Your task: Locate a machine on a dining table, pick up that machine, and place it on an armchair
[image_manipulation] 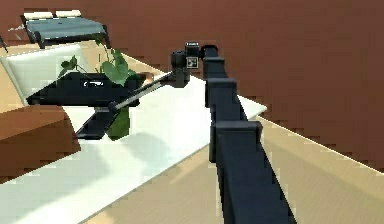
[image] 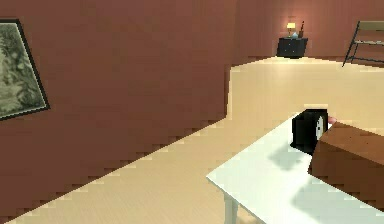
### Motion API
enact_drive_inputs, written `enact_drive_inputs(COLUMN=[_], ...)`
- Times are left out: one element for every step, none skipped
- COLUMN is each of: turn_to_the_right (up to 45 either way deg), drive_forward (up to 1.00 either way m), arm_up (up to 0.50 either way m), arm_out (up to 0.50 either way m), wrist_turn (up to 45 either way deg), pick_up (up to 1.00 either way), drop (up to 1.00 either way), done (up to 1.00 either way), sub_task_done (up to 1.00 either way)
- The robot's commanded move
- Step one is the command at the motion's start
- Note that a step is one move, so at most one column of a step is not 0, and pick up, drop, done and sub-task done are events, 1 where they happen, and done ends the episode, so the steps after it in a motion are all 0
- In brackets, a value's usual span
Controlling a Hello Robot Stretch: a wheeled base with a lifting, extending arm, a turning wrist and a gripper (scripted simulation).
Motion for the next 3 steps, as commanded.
enact_drive_inputs(turn_to_the_right=[0.0, 0.0, 0.0], drive_forward=[0.0, 0.0, 0.0], arm_up=[0.0, 0.0, 0.0], arm_out=[0.0, 0.0, -0.44], wrist_turn=[-45.0, -9.0, 0.0], pick_up=[0.0, 0.0, 0.0], drop=[0.0, 0.0, 0.0], done=[0.0, 0.0, 0.0], sub_task_done=[0.0, 0.0, 0.0])
